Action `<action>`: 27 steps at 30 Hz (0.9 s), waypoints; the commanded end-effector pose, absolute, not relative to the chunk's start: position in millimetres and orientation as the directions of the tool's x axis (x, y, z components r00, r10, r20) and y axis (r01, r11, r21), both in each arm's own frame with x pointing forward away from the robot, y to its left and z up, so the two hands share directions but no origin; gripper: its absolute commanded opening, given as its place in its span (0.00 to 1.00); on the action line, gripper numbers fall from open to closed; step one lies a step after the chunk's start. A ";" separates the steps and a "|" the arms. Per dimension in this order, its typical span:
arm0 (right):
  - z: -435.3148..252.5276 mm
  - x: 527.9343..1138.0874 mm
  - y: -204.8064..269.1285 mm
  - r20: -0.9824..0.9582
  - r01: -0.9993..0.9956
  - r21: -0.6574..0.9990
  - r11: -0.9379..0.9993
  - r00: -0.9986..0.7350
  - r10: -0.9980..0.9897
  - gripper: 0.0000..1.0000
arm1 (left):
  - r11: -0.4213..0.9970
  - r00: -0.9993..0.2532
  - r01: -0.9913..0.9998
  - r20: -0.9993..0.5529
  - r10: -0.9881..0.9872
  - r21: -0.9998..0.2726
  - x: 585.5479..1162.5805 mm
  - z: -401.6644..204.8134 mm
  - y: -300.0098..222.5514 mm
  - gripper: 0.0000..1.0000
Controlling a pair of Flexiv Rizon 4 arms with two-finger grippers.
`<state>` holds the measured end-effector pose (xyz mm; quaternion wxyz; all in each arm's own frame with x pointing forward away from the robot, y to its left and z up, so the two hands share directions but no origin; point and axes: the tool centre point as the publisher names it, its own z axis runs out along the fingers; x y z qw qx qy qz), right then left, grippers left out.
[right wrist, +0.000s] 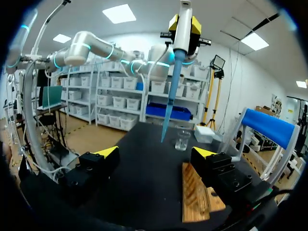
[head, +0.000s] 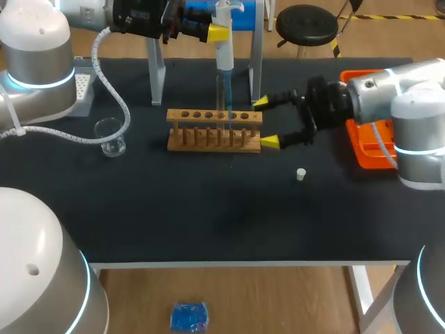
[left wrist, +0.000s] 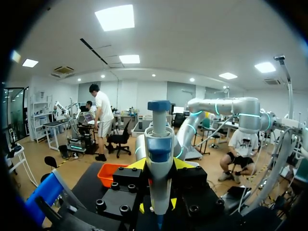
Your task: Invert the test tube, pick up the pipette, mount the tip to pipette, aspirate from beaker and dispense into the tube, eject the tip, return the pipette, and cap with the stopper.
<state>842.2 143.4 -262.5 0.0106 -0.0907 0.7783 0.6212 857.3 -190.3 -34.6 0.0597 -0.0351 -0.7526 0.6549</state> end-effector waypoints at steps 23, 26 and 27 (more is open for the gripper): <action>-260.0 838.8 137.1 -0.129 -0.154 0.965 0.213 -0.983 -0.128 1.00 | 0.201 -0.995 0.064 -0.047 0.086 -0.978 862.2 -30.4 -43.7 0.00; -260.0 838.8 137.1 -0.129 -0.154 0.965 0.213 -0.983 -0.128 1.00 | 0.215 -0.993 0.072 -0.050 0.102 -0.974 865.4 -30.6 -23.7 0.00; -260.0 838.8 137.1 -0.129 -0.154 0.965 0.213 -0.983 -0.128 1.00 | 0.215 -0.993 0.074 -0.052 0.106 -0.974 866.6 -31.2 -17.3 0.00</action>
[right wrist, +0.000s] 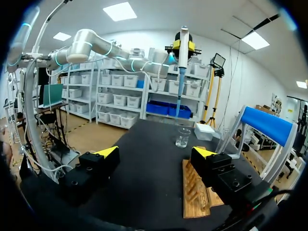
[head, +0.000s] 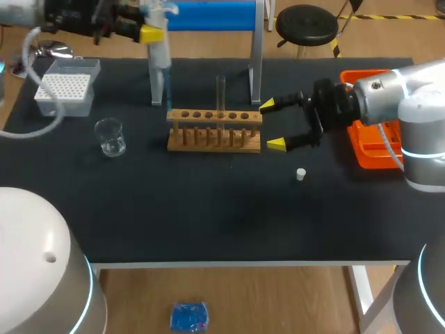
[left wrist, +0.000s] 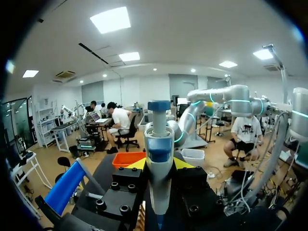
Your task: Invert the test tube, pick up the pipette, mount the tip to pipette, aspirate from beaker and dispense into the tube, eject the tip, return the pipette, and cap with the stopper.
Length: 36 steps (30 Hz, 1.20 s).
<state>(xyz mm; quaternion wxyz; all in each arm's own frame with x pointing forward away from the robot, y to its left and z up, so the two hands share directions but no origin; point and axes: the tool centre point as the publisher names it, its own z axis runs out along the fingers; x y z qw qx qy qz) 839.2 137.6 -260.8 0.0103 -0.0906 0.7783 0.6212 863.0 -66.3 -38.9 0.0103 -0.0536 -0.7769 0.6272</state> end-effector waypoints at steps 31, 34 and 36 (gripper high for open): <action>-260.0 838.8 137.1 -0.129 -0.154 0.965 0.213 -0.983 -0.128 1.00 | 0.200 -0.996 0.029 -0.012 0.090 -0.979 917.5 -118.4 67.5 0.00; -260.0 838.8 137.1 -0.129 -0.154 0.965 0.213 -0.983 -0.128 1.00 | 0.196 -0.996 0.030 -0.014 0.085 -0.980 918.8 -119.6 70.3 0.00; -260.0 838.8 137.1 -0.129 -0.154 0.965 0.213 -0.983 -0.128 1.00 | 0.198 -0.996 0.031 -0.015 0.083 -0.980 919.8 -119.7 72.1 0.00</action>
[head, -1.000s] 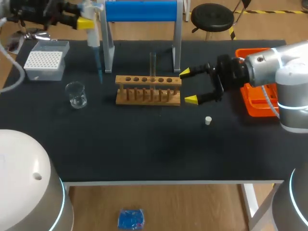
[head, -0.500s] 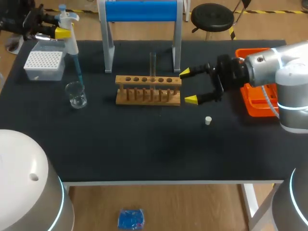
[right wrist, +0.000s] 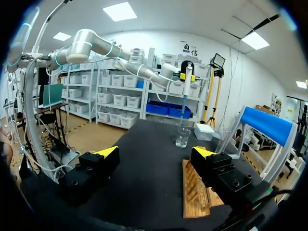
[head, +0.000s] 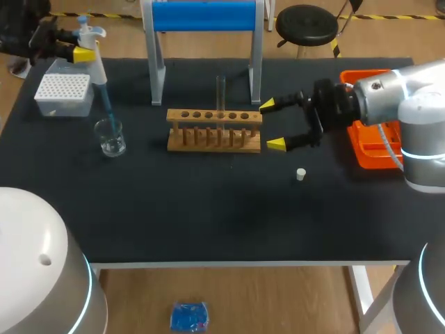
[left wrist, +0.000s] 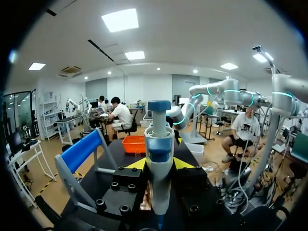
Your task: Invert the test tube, pick up the pipette, mount the tip to pipette, aspirate from beaker and dispense into the tube, eject the tip, return the pipette, and cap with the stopper.
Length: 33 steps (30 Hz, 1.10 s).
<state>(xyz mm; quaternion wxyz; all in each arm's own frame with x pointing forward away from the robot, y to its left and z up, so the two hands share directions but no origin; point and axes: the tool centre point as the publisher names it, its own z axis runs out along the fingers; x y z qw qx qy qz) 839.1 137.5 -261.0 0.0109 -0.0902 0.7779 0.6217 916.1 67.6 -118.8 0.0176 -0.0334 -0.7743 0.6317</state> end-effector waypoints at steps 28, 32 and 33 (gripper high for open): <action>-260.0 838.8 137.1 -0.129 -0.154 0.965 0.213 -0.983 -0.128 1.00 | 0.205 -0.998 0.037 -0.027 0.052 -0.978 927.4 -124.0 83.7 0.00; -260.0 838.8 137.1 -0.129 -0.154 0.965 0.213 -0.983 -0.128 1.00 | 0.205 -0.998 0.037 -0.027 0.052 -0.978 927.4 -124.0 83.7 0.00; -260.0 838.8 137.1 -0.129 -0.154 0.965 0.213 -0.983 -0.128 1.00 | 0.205 -0.998 0.037 -0.027 0.052 -0.978 927.4 -124.0 83.7 0.00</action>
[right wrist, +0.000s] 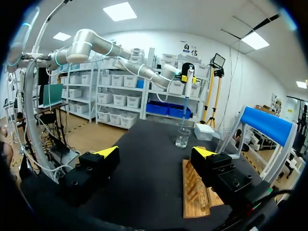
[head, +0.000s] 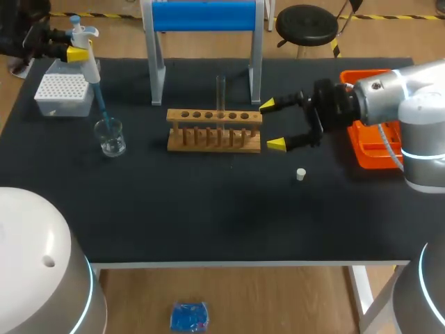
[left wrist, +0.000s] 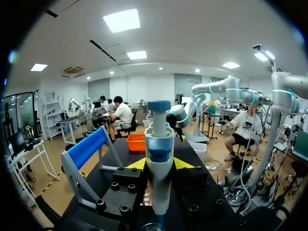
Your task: Invert the test tube, pick up the pipette, mount the tip to pipette, aspirate from beaker and dispense into the tube, eject the tip, return the pipette, and cap with the stopper.
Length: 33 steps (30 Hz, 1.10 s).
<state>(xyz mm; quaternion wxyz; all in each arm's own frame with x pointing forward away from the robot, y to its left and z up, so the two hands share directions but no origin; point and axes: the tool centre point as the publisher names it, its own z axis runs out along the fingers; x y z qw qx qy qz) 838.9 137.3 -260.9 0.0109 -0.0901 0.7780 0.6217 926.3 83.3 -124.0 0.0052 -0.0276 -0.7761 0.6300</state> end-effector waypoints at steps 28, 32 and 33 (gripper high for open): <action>-300.0 799.2 339.0 -0.061 -0.068 0.966 0.250 -0.998 -0.034 1.00 | 0.205 -0.998 0.037 -0.027 0.052 -0.978 927.4 -124.0 83.7 0.00; -312.2 799.8 392.1 -0.023 -0.026 0.970 0.242 -1.000 -0.012 1.00 | 0.205 -0.998 0.037 -0.027 0.052 -0.978 927.4 -124.0 83.7 0.00; -315.0 802.1 401.9 -0.022 -0.024 0.969 0.247 -1.000 -0.010 1.00 | 0.205 -0.998 0.037 -0.027 0.052 -0.978 927.4 -124.0 83.7 0.00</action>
